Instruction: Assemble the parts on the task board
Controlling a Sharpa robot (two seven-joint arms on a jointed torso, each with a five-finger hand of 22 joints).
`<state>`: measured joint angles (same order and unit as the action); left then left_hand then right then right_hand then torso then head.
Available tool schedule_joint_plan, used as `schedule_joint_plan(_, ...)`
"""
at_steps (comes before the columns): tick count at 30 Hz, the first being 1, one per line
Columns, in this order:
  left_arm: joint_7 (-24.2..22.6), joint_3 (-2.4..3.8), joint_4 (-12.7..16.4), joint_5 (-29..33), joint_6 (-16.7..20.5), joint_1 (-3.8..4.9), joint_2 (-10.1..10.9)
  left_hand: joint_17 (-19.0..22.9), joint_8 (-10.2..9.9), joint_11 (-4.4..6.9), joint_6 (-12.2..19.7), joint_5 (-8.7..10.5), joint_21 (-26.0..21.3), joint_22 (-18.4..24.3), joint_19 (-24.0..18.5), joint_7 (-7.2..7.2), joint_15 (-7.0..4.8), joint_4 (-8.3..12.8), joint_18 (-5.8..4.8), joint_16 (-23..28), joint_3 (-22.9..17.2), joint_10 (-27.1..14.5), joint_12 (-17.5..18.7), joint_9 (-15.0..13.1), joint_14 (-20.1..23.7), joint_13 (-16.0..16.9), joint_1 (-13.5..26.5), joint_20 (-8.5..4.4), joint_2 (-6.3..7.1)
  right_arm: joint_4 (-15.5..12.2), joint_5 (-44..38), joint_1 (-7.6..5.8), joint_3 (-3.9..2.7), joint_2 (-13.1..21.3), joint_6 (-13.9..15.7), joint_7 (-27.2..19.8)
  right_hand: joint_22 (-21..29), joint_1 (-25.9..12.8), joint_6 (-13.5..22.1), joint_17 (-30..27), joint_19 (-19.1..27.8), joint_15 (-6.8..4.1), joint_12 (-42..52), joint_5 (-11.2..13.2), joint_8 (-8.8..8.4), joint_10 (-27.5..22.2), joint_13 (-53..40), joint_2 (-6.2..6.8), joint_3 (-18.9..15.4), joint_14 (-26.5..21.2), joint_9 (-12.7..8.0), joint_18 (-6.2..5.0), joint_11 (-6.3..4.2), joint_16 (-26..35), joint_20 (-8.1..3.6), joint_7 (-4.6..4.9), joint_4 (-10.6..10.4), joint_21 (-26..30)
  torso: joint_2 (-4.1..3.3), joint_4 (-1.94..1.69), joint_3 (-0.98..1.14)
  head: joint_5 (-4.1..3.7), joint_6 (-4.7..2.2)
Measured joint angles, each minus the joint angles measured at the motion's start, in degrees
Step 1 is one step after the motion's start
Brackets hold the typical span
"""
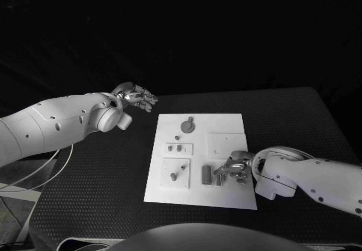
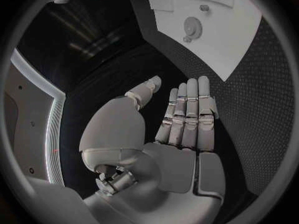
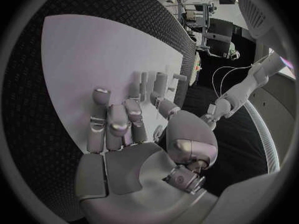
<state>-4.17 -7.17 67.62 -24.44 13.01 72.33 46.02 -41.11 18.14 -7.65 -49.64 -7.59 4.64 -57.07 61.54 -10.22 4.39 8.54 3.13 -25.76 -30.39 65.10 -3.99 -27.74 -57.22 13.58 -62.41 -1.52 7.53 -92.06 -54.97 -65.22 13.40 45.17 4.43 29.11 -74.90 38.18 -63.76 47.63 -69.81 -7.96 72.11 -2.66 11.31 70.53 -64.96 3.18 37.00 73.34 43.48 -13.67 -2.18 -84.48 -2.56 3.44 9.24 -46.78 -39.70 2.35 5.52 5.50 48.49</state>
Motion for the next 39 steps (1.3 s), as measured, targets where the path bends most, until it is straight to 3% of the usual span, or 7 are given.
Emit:
schedule_joint_plan(9,0.0,0.0,0.0,0.0,0.0,0.0,0.0,0.0,0.0,0.0,0.0,0.0,0.0,0.0,0.0,0.0,0.0,0.0,-0.04,0.0,0.0,0.0,0.0,0.0,0.0,0.0,0.0,0.0,0.0,-0.1,0.3,0.04,-0.02,0.5,0.0,-0.6,0.0,0.3,0.1,0.0,-0.2,-0.16,0.0,0.0,-0.06,0.0,0.0,0.3,0.0,0.1,-0.2,-0.01,-0.04,0.0,-0.2,0.05,0.0,0.0,0.01,-0.01,0.0,0.0,-0.11)
schedule_joint_plan(15,0.0,-0.01,0.0,0.0,0.0,-0.01,0.1,0.0,0.0,0.0,0.0,0.0,0.0,0.0,0.0,0.0,0.0,0.0,-0.07,0.0,0.0,0.0,0.0,0.0,0.0,0.0,0.0,0.0,0.0,-1.0,1.2,0.03,0.13,2.4,0.6,-2.9,0.0,1.1,0.1,0.0,-0.2,-0.26,-0.3,0.0,-0.06,-0.1,0.1,1.46,0.5,0.0,-0.1,-0.13,-0.1,0.1,-0.21,0.08,0.5,0.0,0.03,0.01,0.01,-0.06,-0.45)
schedule_joint_plan(23,-0.2,-0.01,-0.3,0.1,0.1,-0.01,0.0,-0.1,0.0,0.0,0.0,0.0,0.0,0.0,0.0,0.0,0.0,0.0,-0.12,0.0,0.0,0.0,0.0,0.0,0.0,0.0,0.0,0.0,0.0,-0.2,4.5,-4.62,-0.17,4.2,3.1,-8.5,0.0,1.8,1.6,0.0,-0.2,-0.26,-0.3,0.0,-1.01,-0.1,-0.1,2.06,0.6,0.0,-0.1,-0.2,-0.07,0.2,-0.2,0.18,1.5,0.0,0.12,0.12,0.07,-0.48,-2.2)
schedule_joint_plan(26,-0.4,-0.01,-0.9,0.4,0.2,-0.01,-0.4,-0.1,0.0,0.0,0.0,0.0,0.0,0.0,0.0,0.0,0.0,0.0,-0.15,0.2,0.0,0.0,0.0,0.0,0.0,0.0,0.0,0.0,0.0,3.4,7.4,-5.6,-1.1,3.4,4.0,-12.7,0.0,2.2,1.9,0.0,-0.3,-0.26,-0.6,0.0,-1.07,-0.3,0.2,2.44,0.8,0.0,-0.1,-0.24,0.21,0.5,-0.12,0.07,2.2,0.3,0.26,0.2,0.05,-0.91,-3.65)
schedule_joint_plan(30,-0.9,-0.02,-2.2,1.2,0.3,-0.02,-1.4,-0.2,0.0,0.0,0.0,0.0,0.0,0.0,0.0,0.0,0.0,0.0,-0.18,0.2,0.0,0.0,0.0,-0.1,0.0,0.0,0.0,0.0,0.0,11.3,12.7,-5.8,-3.94,0.5,4.5,-20.7,0.0,3.5,4.5,-0.8,1.6,0.74,-3.6,0.0,-1.74,-4.3,2.8,1.19,0.9,-1.6,-0.1,-0.25,1.18,2.3,0.13,1.38,4.0,1.7,0.62,0.45,-0.03,-1.44,-6.81)
schedule_joint_plan(34,-1.6,-0.04,-3.5,2.2,0.3,-0.06,-2.4,-0.3,0.0,0.0,0.0,0.0,0.0,0.0,0.0,0.0,0.0,0.0,-0.2,0.2,0.0,0.0,0.0,-0.1,0.0,0.0,0.0,0.0,0.0,19.7,17.6,-5.88,-5.34,-2.9,4.4,-28.2,0.2,4.5,6.0,-2.3,4.8,1.5,-6.3,0.0,-1.73,-7.4,4.3,0.22,0.8,-3.9,0.3,-0.44,1.67,6.0,1.7,2.48,5.9,4.1,1.43,0.91,-0.25,-2.41,-10.04)
schedule_joint_plan(39,-3.1,0.11,-5.5,4.5,0.2,-0.01,-3.2,-0.3,0.0,0.0,0.0,0.0,-0.5,0.1,-0.5,0.0,0.0,0.0,-0.22,1.2,0.0,0.0,0.0,-0.2,0.0,0.0,0.0,0.52,0.0,30.6,22.5,-5.89,-6.89,-7.5,3.7,-35.4,1.7,4.8,7.1,-4.6,8.8,2.15,-10.7,0.0,-1.74,-10.1,7.6,-0.16,0.9,-7.1,0.6,-0.99,2.29,11.3,3.61,3.13,6.4,7.8,2.69,1.39,-0.74,-2.95,-12.77)
